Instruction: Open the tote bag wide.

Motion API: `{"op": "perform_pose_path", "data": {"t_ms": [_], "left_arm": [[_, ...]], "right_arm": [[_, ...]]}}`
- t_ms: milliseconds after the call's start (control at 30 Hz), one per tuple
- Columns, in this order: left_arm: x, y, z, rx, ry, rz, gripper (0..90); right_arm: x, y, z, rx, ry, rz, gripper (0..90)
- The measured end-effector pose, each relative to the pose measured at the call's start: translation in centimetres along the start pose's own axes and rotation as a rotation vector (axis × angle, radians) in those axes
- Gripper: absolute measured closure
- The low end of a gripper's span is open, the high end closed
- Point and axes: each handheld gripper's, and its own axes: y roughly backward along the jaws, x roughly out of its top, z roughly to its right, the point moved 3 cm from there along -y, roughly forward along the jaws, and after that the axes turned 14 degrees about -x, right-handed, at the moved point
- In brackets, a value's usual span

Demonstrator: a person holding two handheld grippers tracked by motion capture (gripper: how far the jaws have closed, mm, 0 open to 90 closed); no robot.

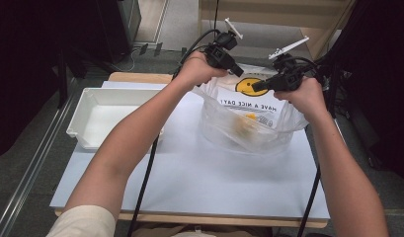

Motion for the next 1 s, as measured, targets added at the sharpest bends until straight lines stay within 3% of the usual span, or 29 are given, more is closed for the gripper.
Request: {"op": "perform_pose_path", "data": {"t_ms": [200,233,533,800,1000], "left_arm": [[-1.1,-1.5,-0.8,-0.003,0.016,-0.015,90.0],[-1.8,-2.0,-1.2,-0.005,0.027,-0.013,90.0],[-4.8,-3.9,-2.3,0.006,0.028,-0.041,90.0],[-7.3,-4.5,-2.6,-0.015,0.044,-0.009,90.0],[-8.9,-5.2,-2.6,-0.029,0.060,-0.012,90.0]], "right_arm": [[-1.3,-1.6,0.5,-0.005,-0.041,-0.035,90.0],[-2.1,-2.2,0.8,-0.003,-0.080,-0.061,90.0],[-5.4,-3.2,1.8,-0.030,-0.146,-0.073,90.0],[-7.5,-3.5,1.9,-0.045,-0.171,-0.073,90.0],[-8.7,-3.4,1.8,-0.048,-0.184,-0.075,90.0]]}}
